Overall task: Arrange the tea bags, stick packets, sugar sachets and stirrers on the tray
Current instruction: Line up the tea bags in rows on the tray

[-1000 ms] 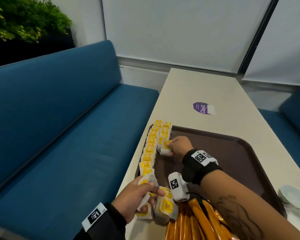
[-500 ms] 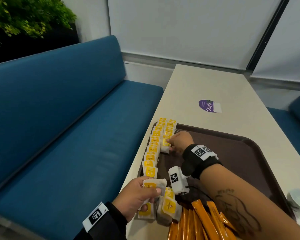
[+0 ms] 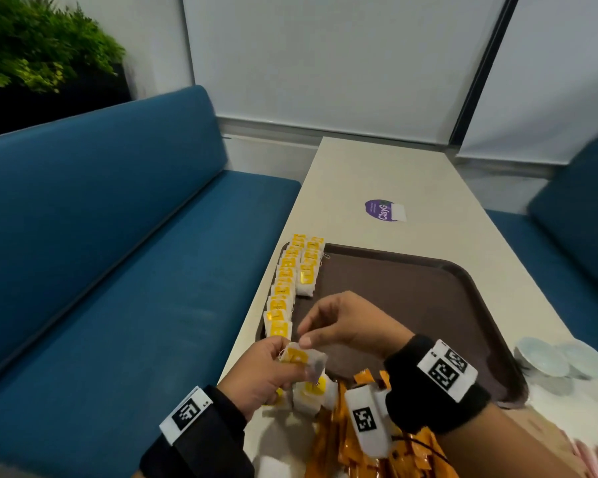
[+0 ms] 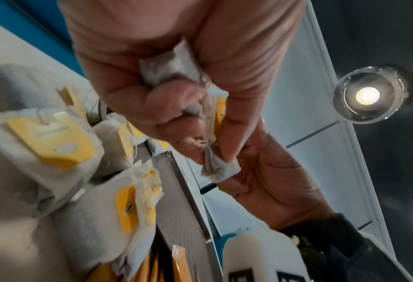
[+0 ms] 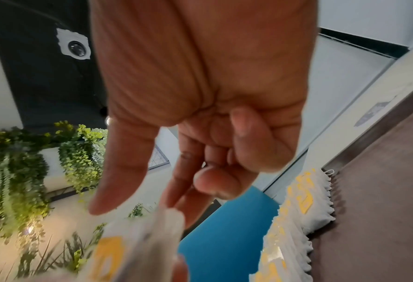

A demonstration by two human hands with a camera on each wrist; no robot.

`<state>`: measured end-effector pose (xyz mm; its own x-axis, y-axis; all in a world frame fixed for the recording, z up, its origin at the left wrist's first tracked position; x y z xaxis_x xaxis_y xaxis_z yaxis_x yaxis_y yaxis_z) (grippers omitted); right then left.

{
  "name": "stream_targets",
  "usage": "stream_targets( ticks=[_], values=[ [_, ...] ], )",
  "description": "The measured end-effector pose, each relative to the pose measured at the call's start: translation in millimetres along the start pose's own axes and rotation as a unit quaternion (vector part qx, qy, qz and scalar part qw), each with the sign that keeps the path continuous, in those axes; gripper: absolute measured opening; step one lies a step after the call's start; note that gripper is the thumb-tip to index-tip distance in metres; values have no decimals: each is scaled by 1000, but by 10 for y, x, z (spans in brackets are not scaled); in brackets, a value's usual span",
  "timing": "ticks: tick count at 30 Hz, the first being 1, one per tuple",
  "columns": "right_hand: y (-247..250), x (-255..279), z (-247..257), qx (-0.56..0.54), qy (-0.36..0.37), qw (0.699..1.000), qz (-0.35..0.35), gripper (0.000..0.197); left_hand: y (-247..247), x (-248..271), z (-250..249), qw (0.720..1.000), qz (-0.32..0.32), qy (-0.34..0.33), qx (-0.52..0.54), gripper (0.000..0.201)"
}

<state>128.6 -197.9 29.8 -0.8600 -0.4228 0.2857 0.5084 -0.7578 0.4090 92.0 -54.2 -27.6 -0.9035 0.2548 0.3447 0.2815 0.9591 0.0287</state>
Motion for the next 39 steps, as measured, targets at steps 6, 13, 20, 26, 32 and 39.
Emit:
stream_targets(
  ticks=[6,13,20,26,32,39],
  values=[
    [-179,228,-116,94,-13,995,-22,9,-103,56,65,999,15,-2,-48,23],
    [-196,293,-161,82,-37,994,-58,9,-121,88,112,1000,17,8,-5,24],
    [34,127,-251,-33,-92,980,-175,9,35,46,152,995,-35,34,85,52],
    [249,-425,-348,-99,-149,963,-202,16,105,-51,163,995,-30,27,87,62],
    [340,-1085,-561,-52,-217,958,-179,22,119,-160,167,994,-6,28,105,65],
    [387,-1405,-644,-58,-233,954,-180,20,173,-252,159,989,-13,20,148,59]
  ],
)
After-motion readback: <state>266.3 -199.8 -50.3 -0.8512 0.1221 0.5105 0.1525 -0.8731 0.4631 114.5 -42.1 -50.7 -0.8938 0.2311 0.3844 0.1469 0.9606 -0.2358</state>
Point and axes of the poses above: each hand's wrist, its own x-axis away from the middle knuckle, its own y-axis out of the back of the hand, z = x × y, the point moved 3 cm from there along -x, towards the middle knuckle, and after that the axes turned 3 degrees about -y, right-handed, at the moved point
